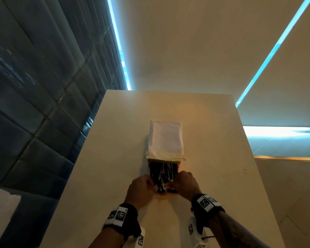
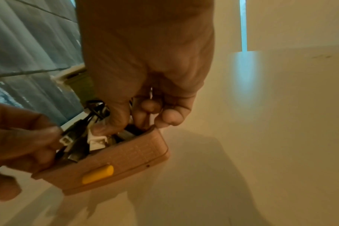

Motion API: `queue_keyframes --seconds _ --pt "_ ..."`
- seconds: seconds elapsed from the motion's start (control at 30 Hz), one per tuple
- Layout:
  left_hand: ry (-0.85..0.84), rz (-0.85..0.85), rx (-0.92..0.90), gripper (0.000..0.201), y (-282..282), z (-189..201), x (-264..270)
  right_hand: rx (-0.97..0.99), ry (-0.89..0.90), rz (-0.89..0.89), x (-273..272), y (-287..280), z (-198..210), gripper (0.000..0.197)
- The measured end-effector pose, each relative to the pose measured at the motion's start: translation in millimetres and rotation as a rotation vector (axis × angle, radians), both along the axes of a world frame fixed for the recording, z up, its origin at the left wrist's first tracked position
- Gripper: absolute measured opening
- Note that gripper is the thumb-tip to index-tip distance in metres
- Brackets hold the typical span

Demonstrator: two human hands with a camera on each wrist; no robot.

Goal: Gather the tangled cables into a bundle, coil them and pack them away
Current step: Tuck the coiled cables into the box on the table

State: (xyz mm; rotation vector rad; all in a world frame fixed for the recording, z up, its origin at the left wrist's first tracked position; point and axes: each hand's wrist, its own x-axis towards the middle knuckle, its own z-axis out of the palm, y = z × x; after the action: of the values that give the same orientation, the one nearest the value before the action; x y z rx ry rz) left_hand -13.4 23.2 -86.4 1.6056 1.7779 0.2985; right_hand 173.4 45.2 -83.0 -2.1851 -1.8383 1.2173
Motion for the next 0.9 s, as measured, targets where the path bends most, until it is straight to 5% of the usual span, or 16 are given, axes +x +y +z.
queue_keyframes --seconds 0.13,0.37,0.53,0.77,0.9 --pt "0.171 -0.062 0.076 0.048 -11 -5 20 -0.004 0.065 -0.058 0 -2 -3 0.038" --pt "0.234 -0.065 0.094 0.043 0 -15 20 0.036 0.105 -0.126 -3 -9 -11 0.034" --pt "0.119 -0.031 0.043 0.036 9 -14 13 0.032 0.107 -0.11 -2 -9 -13 0.033" --pt "-0.085 -0.124 -0.253 0.035 23 -8 -6 -0.106 0.214 -0.084 8 3 -2 0.041" --pt "-0.054 -0.011 -0.158 0.035 19 -10 -3 -0.036 0.115 -0.128 4 0 -13 0.04"
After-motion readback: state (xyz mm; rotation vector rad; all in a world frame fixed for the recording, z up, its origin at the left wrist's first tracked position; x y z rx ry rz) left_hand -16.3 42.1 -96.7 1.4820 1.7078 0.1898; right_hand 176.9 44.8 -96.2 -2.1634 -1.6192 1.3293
